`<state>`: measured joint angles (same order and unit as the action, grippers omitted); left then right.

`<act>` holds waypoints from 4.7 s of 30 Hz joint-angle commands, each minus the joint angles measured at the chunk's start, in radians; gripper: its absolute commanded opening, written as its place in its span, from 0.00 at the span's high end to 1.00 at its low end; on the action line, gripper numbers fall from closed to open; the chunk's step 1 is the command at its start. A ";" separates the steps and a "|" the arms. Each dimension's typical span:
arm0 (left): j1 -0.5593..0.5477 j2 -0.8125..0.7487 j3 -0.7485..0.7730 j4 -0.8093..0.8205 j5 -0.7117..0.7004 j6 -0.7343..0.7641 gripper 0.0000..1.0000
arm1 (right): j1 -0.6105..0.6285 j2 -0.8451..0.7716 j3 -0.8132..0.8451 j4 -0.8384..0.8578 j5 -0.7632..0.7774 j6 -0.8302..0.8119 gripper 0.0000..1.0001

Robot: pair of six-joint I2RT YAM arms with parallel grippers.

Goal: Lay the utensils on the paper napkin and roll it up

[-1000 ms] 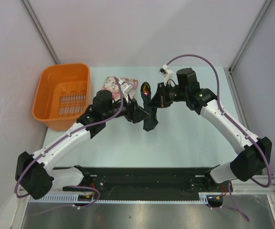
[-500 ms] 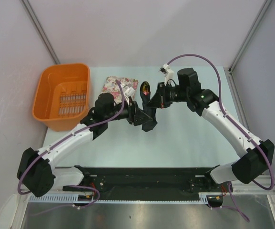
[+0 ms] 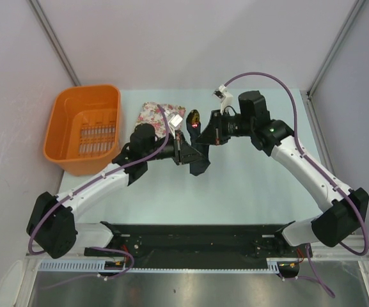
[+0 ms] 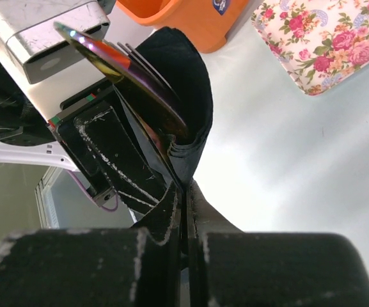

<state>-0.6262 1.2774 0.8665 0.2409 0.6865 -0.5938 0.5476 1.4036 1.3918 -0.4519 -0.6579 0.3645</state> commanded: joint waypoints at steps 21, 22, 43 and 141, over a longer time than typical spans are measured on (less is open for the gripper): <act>-0.009 -0.076 -0.017 0.182 0.153 -0.066 1.00 | -0.089 -0.132 0.052 -0.197 -0.203 -0.231 0.38; -0.006 -0.078 -0.018 0.186 0.156 -0.066 1.00 | -0.089 -0.133 0.053 -0.206 -0.204 -0.240 0.45; -0.003 -0.090 -0.037 0.315 0.242 -0.170 1.00 | -0.034 -0.086 0.058 -0.189 -0.034 -0.348 0.86; 0.043 -0.062 0.057 0.588 0.139 -0.451 0.79 | 0.068 -0.298 -0.349 0.611 -0.170 0.126 1.00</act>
<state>-0.5846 1.2312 0.8680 0.8040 0.8326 -1.0389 0.6132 1.1160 1.0317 0.1169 -0.8280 0.5224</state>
